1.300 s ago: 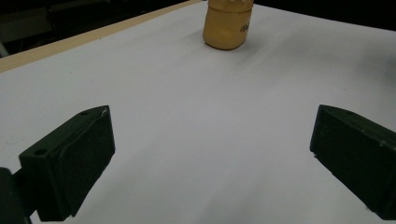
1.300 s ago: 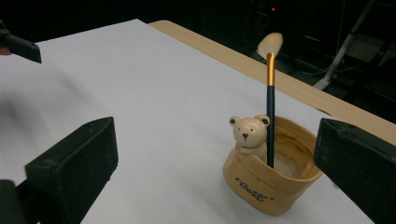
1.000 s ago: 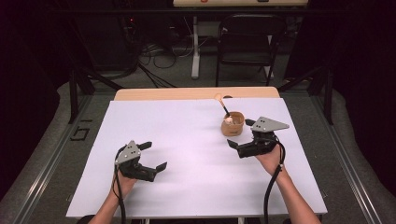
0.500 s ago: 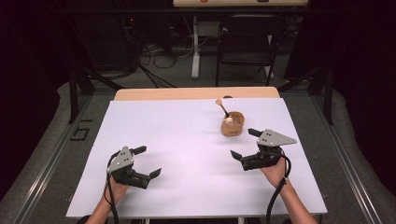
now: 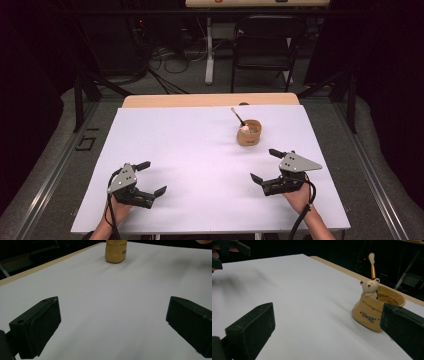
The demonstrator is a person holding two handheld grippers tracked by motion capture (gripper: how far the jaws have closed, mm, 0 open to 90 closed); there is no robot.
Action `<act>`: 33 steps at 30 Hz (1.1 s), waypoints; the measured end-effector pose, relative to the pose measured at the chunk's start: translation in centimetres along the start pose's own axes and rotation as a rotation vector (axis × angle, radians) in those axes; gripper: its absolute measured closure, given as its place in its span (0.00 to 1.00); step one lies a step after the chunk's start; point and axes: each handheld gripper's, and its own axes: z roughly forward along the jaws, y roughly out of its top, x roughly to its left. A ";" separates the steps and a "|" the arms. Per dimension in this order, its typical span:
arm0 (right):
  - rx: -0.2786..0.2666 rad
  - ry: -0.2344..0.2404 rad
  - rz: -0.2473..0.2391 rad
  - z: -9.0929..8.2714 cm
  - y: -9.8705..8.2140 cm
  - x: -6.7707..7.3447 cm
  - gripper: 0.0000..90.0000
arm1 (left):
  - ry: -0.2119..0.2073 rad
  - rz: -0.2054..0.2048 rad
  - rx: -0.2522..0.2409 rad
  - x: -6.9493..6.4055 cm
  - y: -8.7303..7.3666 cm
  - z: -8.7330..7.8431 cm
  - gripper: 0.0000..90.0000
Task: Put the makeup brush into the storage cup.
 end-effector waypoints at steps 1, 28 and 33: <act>0.001 0.003 0.001 -0.1 -0.2 0.1 0.00 | -0.006 -0.003 -0.002 0.0 -0.1 -0.1 0.00; 0.070 -0.025 0.052 -1.7 -4.4 2.4 0.00 | 0.014 -0.043 -0.001 -0.5 -2.0 -1.3 0.00; 0.075 -0.023 0.043 -1.5 -4.4 2.7 0.00 | 0.019 -0.053 -0.003 -0.3 -2.1 -1.2 0.00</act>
